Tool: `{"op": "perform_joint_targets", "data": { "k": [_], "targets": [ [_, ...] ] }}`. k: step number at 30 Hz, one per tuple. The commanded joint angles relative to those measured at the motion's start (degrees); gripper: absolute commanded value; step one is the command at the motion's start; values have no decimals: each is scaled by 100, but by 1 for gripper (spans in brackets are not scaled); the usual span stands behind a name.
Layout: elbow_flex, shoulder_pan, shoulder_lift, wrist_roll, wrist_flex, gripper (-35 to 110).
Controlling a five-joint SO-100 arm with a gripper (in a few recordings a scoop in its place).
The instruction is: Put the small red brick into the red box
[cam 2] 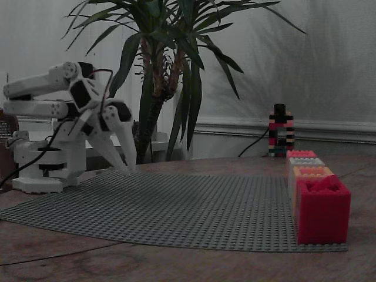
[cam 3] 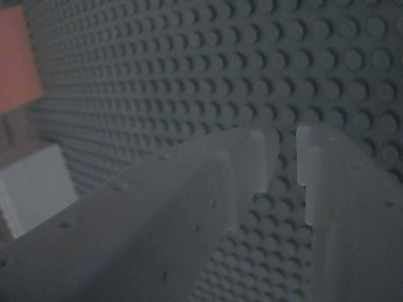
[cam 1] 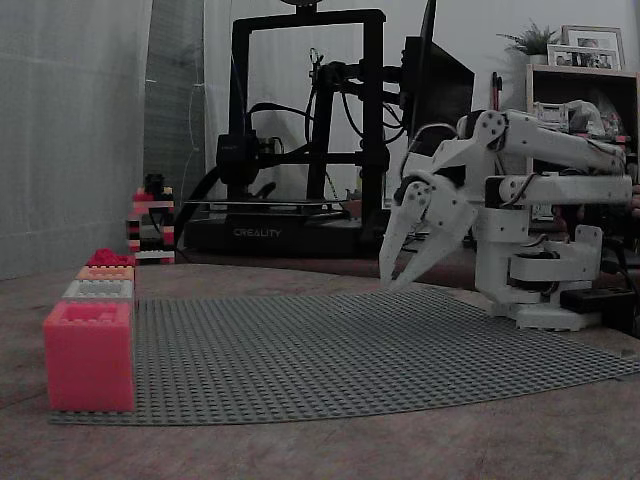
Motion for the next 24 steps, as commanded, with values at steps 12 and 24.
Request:
{"op": "perform_joint_targets", "data": {
  "k": [12,24],
  "targets": [
    [26,-158,712,501,527,0],
    [26,-158,712,589,519,0]
  ]
}}
